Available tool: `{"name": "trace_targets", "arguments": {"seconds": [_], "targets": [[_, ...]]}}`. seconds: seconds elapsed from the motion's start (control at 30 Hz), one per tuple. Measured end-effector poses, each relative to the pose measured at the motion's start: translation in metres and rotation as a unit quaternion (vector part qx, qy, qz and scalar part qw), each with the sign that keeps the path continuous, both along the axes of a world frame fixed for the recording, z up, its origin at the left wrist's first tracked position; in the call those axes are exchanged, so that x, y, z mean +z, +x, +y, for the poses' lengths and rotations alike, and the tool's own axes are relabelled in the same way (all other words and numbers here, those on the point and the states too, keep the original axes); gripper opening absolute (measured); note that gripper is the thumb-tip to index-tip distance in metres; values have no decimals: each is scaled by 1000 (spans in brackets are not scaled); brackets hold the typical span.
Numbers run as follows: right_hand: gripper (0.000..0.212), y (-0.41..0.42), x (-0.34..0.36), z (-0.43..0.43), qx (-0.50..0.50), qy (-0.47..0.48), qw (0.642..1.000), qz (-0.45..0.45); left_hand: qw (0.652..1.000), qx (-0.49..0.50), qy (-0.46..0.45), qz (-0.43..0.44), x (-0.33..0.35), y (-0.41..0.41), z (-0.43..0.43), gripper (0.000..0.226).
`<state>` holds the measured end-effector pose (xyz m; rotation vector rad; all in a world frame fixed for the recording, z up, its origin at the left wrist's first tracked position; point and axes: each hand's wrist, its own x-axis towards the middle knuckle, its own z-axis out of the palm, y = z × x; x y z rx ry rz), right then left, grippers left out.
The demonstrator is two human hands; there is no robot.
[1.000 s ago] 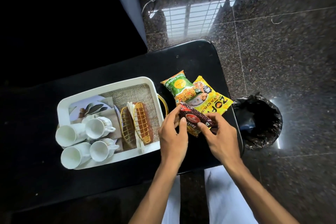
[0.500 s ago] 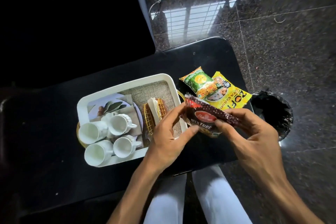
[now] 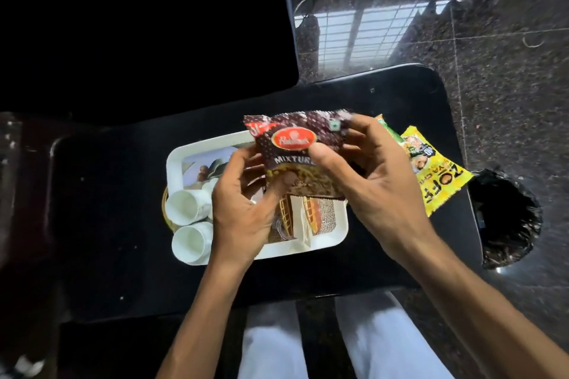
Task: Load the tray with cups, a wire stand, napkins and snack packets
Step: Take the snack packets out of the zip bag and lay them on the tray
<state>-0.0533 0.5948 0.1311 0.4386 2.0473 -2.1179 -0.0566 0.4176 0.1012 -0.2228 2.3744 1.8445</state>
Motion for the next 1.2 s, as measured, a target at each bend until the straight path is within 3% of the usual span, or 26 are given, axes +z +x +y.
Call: {"name": "trace_targets", "arguments": {"seconds": [0.07, 0.17, 0.4, 0.5, 0.73, 1.13, 1.2], "targets": [[53, -15, -7, -14, 39, 10, 999, -8, 999, 40, -15, -1, -3, -7, -15, 35], [49, -37, -21, -42, 94, 78, 992, -7, 998, 64, -28, -13, -11, -19, -43, 27], [44, -79, -61, -126, 75, 121, 990, -6, 994, 33, -97, -33, -36, -62, -125, 14], [45, -91, -77, -162, 81, 127, 988, -24, 990, 31, -114, -72, -53, -74, -159, 21], [50, -107, -114, -211, 91, 197, 974, -71, 982, 14, -118, -147, -90, -89, -207, 14], [49, -108, -140, -235, 104, 305, 942, -96, 971, 48, -159, -171, -113, -87, -216, 15], [52, -106, -139, -234, 98, 298, 945, -93, 970, 59, -166, -169, -110, -85, -216, 24]]}}
